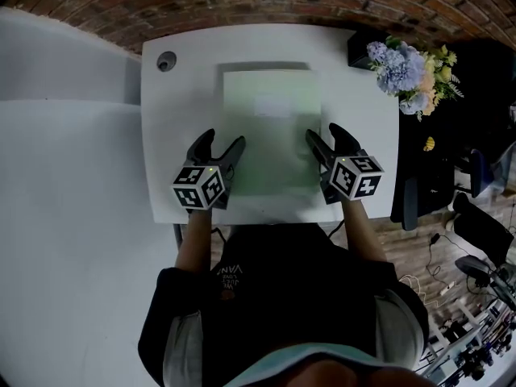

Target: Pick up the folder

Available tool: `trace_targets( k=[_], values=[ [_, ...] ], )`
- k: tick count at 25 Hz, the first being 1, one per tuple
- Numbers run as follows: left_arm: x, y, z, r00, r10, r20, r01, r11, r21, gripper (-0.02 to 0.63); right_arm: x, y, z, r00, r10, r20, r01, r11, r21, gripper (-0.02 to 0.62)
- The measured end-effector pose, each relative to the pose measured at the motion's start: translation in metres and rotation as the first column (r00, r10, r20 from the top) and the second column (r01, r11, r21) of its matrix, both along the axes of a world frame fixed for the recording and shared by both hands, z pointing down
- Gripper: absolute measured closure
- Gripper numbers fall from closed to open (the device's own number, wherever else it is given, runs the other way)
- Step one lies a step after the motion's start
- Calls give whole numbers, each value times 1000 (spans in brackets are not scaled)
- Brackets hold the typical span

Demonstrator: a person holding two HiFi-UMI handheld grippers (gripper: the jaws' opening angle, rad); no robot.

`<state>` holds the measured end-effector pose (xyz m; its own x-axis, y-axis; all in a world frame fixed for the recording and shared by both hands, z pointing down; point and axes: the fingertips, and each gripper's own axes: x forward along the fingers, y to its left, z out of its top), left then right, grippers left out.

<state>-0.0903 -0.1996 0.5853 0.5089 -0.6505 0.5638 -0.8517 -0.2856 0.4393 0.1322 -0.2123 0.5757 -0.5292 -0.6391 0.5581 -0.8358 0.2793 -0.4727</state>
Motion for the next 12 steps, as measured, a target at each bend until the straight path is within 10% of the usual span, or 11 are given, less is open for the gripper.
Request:
trace_targets(
  k=[12],
  values=[
    [15, 4, 25, 993, 1, -121, -23, 983, -182, 190, -10, 1, 24, 995, -29, 90, 42, 989, -140, 187]
  ],
)
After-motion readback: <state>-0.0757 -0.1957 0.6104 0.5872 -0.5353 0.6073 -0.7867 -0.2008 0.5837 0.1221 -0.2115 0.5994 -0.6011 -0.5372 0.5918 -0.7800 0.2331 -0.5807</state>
